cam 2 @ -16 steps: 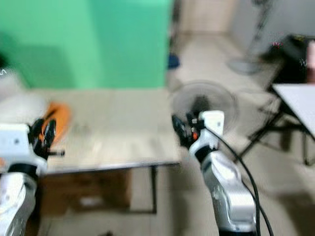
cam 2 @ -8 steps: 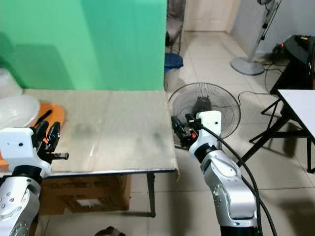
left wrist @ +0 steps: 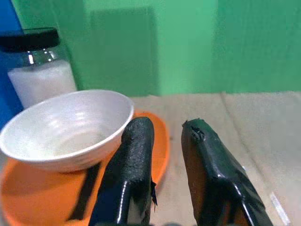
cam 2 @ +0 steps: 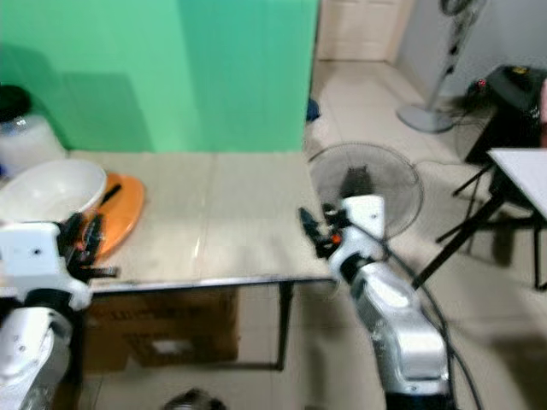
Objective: Setting the table
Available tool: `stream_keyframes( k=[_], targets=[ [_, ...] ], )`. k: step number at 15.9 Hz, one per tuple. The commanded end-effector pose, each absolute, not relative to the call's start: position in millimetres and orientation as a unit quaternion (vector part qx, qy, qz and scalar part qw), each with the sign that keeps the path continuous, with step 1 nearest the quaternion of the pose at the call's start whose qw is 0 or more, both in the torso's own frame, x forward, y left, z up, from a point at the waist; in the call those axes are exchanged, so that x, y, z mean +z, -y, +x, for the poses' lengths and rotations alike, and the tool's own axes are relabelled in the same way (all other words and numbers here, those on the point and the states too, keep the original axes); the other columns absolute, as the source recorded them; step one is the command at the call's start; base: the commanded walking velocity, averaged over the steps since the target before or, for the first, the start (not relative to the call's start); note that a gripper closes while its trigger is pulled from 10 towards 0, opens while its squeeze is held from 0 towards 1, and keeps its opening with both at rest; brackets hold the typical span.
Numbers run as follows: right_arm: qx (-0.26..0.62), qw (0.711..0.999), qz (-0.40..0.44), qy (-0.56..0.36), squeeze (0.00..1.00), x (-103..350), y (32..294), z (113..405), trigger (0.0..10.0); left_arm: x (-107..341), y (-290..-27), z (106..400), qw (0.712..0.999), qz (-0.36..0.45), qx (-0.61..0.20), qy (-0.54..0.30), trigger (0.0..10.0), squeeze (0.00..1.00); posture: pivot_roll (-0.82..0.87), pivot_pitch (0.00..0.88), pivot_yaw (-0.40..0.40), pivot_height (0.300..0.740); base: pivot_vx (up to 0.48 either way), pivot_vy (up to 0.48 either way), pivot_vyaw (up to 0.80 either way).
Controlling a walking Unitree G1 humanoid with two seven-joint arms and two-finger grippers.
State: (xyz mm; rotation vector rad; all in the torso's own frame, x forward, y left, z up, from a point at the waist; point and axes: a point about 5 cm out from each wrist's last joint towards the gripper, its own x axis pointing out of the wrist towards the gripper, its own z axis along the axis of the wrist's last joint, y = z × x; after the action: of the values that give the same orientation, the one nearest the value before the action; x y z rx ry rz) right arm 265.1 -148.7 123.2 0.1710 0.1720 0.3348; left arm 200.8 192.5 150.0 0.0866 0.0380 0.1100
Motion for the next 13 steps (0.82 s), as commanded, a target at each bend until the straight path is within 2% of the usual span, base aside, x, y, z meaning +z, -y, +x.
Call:
stream_keyframes(
  k=[1, 12, 13],
  targets=[
    [0.170, 0.977, 0.093, -0.085, 0.00, 124.5, 144.9, 265.2, 10.0, 154.3, -194.7, 202.4, 0.997, 0.051, 0.059, -0.012, 10.0, 0.00, 0.00, 0.034, 0.022, 0.740, 0.000, 0.341, 0.00],
    [0.193, 0.972, 0.098, -0.088, 0.00, 125.8, 137.2, 269.3, 10.0, 157.5, -197.0, 201.0, 0.996, 0.056, 0.070, -0.005, 10.0, 0.00, 0.02, 0.022, -0.005, 0.740, 0.000, 0.339, 0.00],
    [0.198, 0.971, 0.099, -0.092, 0.00, 124.6, 135.9, 269.3, 10.0, 159.2, -197.2, 200.5, 0.995, 0.061, 0.073, 0.000, 10.0, 0.00, 0.02, 0.020, -0.008, 0.740, 0.000, 0.000, 0.00]
  ],
)
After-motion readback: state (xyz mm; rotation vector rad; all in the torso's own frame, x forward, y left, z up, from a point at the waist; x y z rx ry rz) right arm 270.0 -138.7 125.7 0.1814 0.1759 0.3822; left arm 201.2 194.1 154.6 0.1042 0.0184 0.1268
